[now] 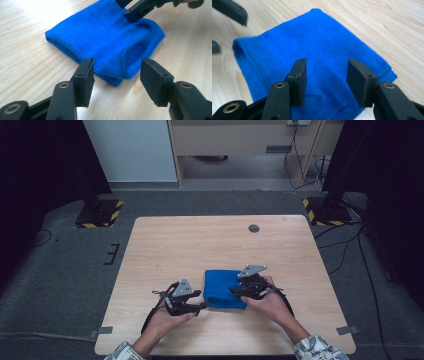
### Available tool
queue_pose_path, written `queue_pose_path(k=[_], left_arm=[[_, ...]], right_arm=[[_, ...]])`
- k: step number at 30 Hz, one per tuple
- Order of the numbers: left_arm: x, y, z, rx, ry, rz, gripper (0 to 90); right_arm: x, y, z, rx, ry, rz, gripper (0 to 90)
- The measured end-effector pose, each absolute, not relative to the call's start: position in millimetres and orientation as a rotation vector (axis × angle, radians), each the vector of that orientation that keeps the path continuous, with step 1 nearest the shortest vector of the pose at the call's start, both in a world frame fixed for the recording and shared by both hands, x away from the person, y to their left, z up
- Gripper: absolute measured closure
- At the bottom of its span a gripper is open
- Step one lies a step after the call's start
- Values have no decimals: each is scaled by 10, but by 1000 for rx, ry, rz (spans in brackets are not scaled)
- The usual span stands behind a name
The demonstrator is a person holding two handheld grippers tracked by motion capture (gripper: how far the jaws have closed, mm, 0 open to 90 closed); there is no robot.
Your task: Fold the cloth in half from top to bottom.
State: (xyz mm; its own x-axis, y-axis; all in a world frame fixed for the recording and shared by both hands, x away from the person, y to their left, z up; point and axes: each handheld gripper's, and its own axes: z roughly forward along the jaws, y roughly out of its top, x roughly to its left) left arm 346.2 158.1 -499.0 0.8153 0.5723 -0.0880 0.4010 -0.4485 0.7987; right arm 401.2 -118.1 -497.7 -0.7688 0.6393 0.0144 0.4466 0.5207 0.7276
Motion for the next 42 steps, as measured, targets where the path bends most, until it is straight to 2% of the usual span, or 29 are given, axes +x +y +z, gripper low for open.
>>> queue_pose_path(k=[9,18,30,42], left_arm=[[3475,1646,-4889,2027,744,338,370],[3656,1609,-4918,2014,805,355,356],[3684,1669,-4979,2022,854,361,349],[3718,1865,-4958,2003,900,409,335]], right_arm=[[3858,-1280,-5009,882,2513,1045,508],[4116,-1266,-5030,946,2480,1009,486],[3720,-1453,-5076,907,2524,1079,488],[3681,-1596,-5040,948,2477,1127,447]])
